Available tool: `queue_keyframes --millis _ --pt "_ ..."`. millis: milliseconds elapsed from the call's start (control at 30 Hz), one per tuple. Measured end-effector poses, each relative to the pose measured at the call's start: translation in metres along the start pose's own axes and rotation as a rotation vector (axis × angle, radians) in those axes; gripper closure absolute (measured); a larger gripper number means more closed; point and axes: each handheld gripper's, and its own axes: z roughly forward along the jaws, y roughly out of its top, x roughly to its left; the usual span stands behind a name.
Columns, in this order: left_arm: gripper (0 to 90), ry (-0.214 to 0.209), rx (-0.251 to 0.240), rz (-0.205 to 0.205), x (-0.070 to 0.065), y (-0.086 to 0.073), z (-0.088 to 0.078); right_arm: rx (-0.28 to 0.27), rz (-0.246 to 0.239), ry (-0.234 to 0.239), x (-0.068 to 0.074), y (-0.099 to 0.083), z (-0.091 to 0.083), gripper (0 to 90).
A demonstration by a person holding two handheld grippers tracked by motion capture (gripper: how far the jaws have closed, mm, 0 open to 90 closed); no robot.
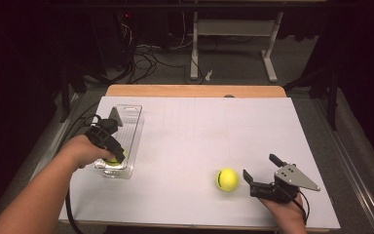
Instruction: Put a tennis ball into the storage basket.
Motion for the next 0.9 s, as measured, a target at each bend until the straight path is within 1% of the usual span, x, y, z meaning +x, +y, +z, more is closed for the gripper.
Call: queue_keyframes --millis 67,200,433,767,900 --pt "14.8 -0.014 -0.016 -0.007 -0.0005 0.0017 -0.0036 0.0 0.0 0.001 -0.0001 0.0 -0.0001 0.4" --pt "6.9 -0.011 -0.028 -0.008 -0.0025 0.0028 -0.0088 0.001 -0.001 0.002 0.0 0.0 0.0004 0.4" --pt "4.9 -0.013 -0.015 -0.002 -0.0052 0.0019 -0.0092 -0.001 0.0 0.001 0.0 0.0002 0.0003 0.4" --pt "2.9 -0.02 -0.009 -0.006 -0.0052 0.0017 -0.0101 -0.001 -0.002 0.0 -0.0001 0.0002 0.0002 0.4" --pt "0.7 -0.018 -0.014 -0.006 -0.0052 0.0014 -0.0104 -0.001 -0.002 0.0 0.0001 0.0002 0.0003 0.4"
